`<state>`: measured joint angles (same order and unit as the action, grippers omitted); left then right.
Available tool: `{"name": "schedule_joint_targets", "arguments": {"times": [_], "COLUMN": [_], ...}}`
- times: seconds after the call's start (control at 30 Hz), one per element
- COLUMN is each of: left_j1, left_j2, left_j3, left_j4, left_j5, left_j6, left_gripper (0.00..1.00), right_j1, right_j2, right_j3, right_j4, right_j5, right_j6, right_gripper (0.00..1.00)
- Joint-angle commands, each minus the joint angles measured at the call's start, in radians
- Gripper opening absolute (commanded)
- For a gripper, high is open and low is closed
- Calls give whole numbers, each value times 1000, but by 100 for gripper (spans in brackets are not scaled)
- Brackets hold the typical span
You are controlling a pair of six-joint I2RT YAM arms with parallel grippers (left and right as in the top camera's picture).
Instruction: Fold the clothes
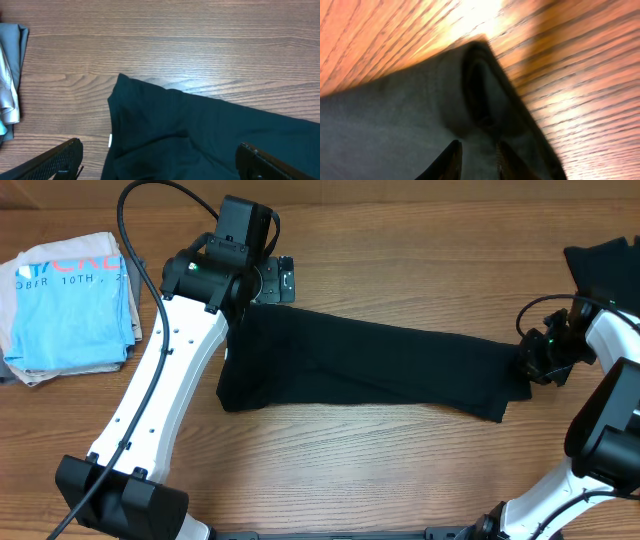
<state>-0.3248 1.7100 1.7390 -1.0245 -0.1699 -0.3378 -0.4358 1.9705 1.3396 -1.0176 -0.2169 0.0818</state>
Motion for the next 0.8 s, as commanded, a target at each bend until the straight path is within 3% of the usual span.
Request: {"name": "schedule_joint_targets", "arguments": {"times": [0.0,0.3,0.67,0.77], "left_j1": [4,4,4,4], "left_j2": [7,7,7,7], "left_j3": [-3,-3,-3,-3], "left_j4": [3,3,3,3], "left_j5": [-16,-16,-16,-16], "left_j6": [1,1,1,1], "left_gripper": [100,100,100,100], "right_j1": [-18,-18,-18,-18], "right_j2": [-21,-16,-16,-16], "right_j3": [-6,-86,-2,14], "right_j4": [8,97,15,24], "right_j5": [5,-50,-100,-100], "right_j6": [-11,-39,-42,-42], "right_gripper": [27,25,4,4]}}
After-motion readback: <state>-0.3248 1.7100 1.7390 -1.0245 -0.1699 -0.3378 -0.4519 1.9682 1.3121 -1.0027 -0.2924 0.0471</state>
